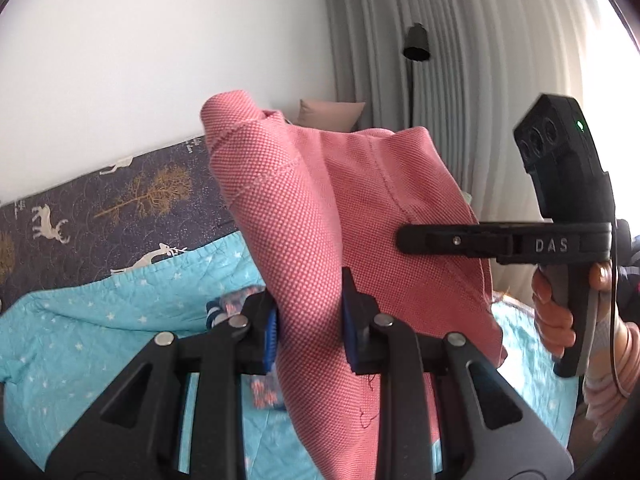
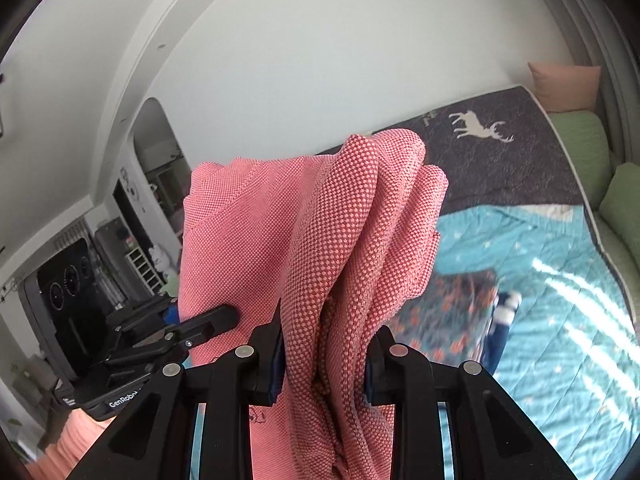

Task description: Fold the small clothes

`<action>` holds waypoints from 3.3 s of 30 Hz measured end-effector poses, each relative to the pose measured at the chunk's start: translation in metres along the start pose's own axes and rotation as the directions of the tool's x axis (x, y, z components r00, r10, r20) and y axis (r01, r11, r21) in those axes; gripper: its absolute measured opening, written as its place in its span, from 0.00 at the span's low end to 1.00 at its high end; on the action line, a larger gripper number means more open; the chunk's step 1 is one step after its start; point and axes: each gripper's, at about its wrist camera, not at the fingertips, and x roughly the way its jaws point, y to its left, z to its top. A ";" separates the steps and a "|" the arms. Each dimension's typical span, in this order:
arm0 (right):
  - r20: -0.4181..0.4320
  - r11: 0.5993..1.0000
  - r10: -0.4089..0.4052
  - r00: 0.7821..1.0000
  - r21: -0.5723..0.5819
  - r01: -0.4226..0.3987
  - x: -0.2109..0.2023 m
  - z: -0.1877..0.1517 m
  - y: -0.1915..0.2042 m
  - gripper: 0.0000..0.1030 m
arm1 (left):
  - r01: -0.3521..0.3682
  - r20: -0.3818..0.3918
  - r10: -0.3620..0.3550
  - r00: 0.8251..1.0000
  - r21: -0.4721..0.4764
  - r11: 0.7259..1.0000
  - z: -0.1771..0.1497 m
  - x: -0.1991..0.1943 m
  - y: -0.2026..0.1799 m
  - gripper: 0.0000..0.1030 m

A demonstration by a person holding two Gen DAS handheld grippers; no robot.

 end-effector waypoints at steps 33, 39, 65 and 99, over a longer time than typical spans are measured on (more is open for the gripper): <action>-0.280 0.947 -0.203 0.938 0.187 0.261 0.249 -0.044 -0.188 0.34 | -0.204 -0.333 0.134 0.933 -0.187 0.961 -0.120 0.250 0.089 0.56; -0.242 0.959 -0.209 0.947 0.139 0.247 0.254 -0.059 -0.193 0.36 | -0.186 -0.321 0.112 0.940 -0.212 0.959 -0.128 0.257 0.092 0.57; -0.048 0.870 -0.462 0.885 -0.216 0.443 0.052 -0.124 -0.001 0.70 | -0.251 -0.146 0.256 0.956 0.056 0.966 -0.104 0.058 -0.006 0.88; 0.047 0.848 -0.528 0.848 -0.028 0.529 -0.083 -0.232 0.099 0.83 | -0.310 -0.099 0.307 0.947 -0.016 0.951 -0.185 -0.140 -0.091 0.91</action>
